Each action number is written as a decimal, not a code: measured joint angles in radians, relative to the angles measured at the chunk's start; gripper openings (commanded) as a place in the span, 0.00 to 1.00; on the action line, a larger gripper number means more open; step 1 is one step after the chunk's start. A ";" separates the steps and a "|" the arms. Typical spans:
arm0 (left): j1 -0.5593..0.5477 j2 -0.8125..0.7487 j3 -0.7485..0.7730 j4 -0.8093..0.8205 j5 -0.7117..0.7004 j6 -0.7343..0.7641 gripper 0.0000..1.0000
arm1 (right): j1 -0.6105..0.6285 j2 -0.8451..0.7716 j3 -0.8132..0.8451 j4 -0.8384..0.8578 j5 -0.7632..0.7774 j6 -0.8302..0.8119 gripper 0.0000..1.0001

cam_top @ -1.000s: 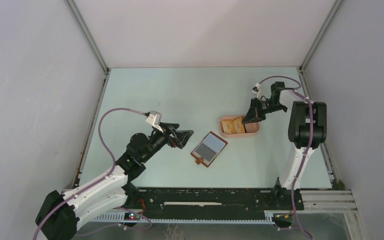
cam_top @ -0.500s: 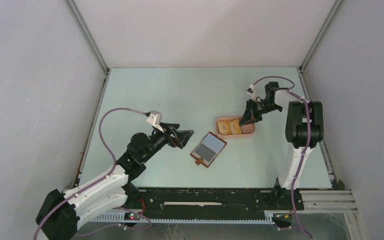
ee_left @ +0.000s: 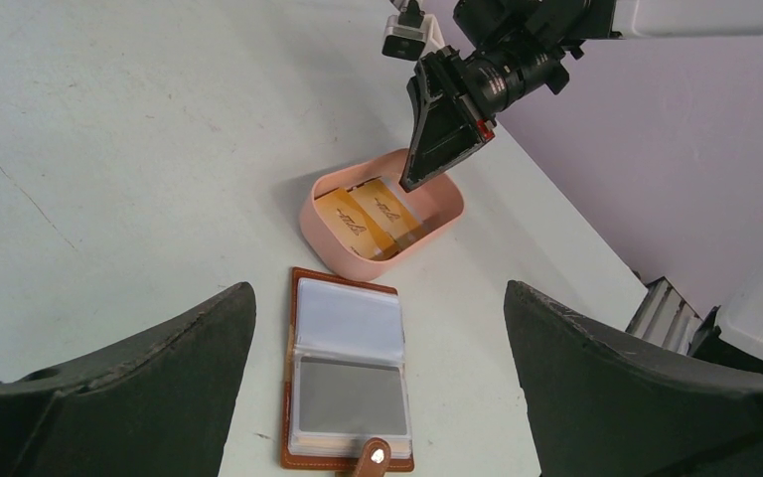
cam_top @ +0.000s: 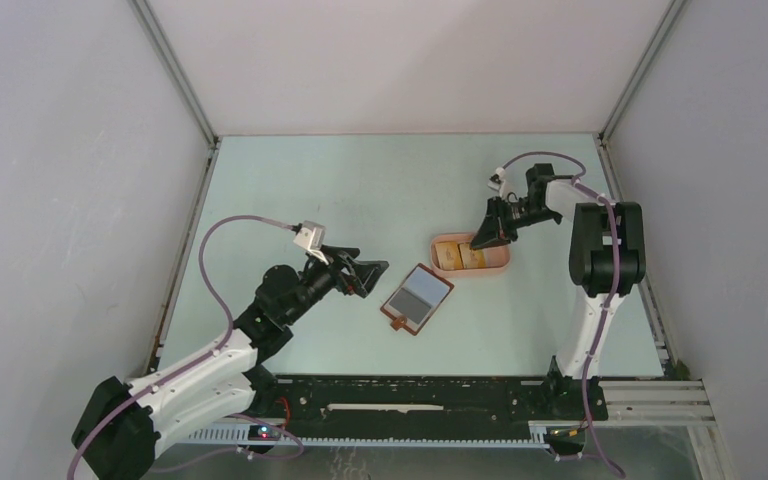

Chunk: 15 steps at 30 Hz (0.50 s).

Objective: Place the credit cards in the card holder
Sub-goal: Move the card holder to the center of the board.

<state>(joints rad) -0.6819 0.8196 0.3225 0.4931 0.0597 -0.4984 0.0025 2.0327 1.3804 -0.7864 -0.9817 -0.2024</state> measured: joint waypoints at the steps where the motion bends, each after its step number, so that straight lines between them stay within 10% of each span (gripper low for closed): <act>1: 0.000 0.001 0.000 0.000 0.000 0.000 0.99 | 0.006 0.000 0.000 -0.001 0.000 0.001 0.31; 15: 0.000 0.010 0.000 0.002 0.000 -0.001 0.99 | 0.067 -0.019 0.002 0.032 0.277 0.007 0.47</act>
<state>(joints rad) -0.6819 0.8295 0.3225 0.4953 0.0601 -0.4992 0.0692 2.0140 1.3827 -0.7544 -0.7052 -0.1955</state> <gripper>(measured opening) 0.993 0.458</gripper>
